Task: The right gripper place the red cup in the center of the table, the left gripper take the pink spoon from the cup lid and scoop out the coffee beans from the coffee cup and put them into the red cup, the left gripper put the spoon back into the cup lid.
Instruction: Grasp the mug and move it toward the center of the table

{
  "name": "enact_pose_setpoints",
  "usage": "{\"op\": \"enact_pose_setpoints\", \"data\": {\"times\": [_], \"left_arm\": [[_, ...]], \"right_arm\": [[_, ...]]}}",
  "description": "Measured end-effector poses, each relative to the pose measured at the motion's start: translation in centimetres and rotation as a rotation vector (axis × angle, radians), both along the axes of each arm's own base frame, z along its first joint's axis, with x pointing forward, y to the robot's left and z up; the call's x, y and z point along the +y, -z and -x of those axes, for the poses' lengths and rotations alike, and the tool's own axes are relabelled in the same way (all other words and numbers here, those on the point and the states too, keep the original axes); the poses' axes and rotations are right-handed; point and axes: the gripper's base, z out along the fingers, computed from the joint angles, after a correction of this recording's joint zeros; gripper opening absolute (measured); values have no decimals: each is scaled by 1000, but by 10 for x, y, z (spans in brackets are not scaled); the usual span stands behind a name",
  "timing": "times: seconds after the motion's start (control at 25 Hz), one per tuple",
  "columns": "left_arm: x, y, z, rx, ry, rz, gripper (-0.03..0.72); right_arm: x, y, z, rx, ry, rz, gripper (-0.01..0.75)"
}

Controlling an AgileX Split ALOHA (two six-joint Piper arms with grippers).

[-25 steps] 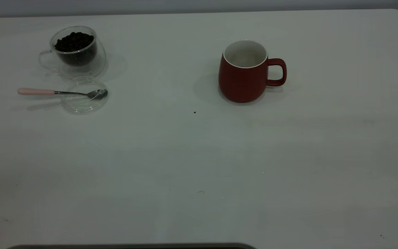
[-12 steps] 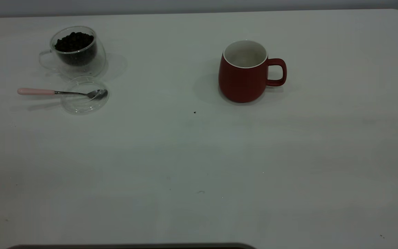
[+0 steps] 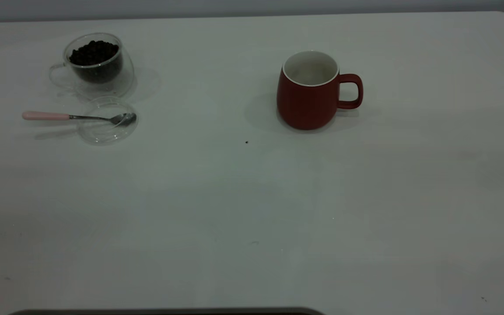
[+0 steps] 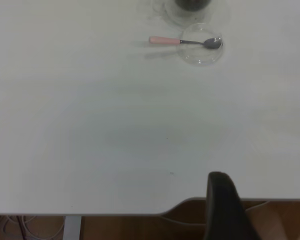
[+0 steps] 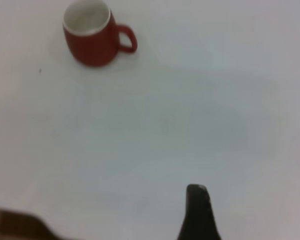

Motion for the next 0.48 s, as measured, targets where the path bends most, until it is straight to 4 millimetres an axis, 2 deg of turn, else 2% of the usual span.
{"op": "enact_pose_setpoints", "data": {"times": [0.24, 0.48], "left_arm": [[0, 0, 0, 0, 0, 0, 442], [0, 0, 0, 0, 1, -1, 442]], "right_arm": [[9, 15, -86, 100, -99, 54, 590], [21, 51, -176, 202, -295, 130, 590]]}}
